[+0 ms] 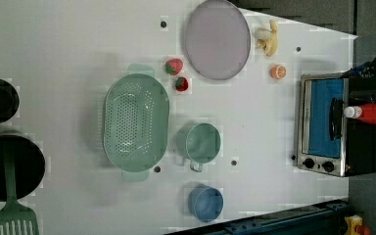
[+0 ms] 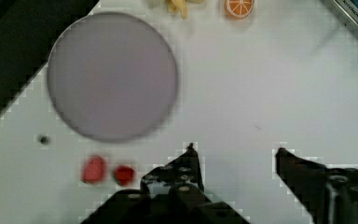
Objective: Pick Ketchup from oven and place it on table.
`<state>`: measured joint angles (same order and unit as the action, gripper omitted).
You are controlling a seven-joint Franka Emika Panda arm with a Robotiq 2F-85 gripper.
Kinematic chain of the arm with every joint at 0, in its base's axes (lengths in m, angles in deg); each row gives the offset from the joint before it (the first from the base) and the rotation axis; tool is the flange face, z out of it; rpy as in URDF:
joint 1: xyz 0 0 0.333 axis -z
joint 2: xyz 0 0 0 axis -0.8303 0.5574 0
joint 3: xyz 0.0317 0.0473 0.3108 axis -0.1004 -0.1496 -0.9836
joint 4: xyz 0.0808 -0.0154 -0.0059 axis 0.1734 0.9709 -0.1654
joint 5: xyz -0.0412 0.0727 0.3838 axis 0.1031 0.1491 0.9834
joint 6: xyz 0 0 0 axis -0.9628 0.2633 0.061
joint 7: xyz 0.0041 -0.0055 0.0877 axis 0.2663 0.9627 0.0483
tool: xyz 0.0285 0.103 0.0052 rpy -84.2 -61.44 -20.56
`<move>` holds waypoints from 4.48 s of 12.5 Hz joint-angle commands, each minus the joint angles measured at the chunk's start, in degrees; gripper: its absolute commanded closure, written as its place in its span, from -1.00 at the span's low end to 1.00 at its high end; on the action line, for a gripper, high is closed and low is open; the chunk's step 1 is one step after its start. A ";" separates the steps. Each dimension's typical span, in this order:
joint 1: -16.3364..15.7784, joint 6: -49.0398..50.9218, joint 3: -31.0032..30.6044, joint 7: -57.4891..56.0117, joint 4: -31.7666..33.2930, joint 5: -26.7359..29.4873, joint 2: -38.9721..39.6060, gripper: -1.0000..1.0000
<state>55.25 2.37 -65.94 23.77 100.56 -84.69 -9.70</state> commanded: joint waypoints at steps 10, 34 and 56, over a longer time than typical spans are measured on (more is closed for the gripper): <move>3.16 4.30 13.09 4.35 10.69 -1.35 -18.20 -1.00; 7.98 -28.15 34.81 3.29 1.30 9.25 23.42 -1.00; -3.82 5.85 19.64 2.26 -10.25 0.86 3.78 -0.27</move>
<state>55.04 6.86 -44.20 26.35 89.87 -83.69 -7.11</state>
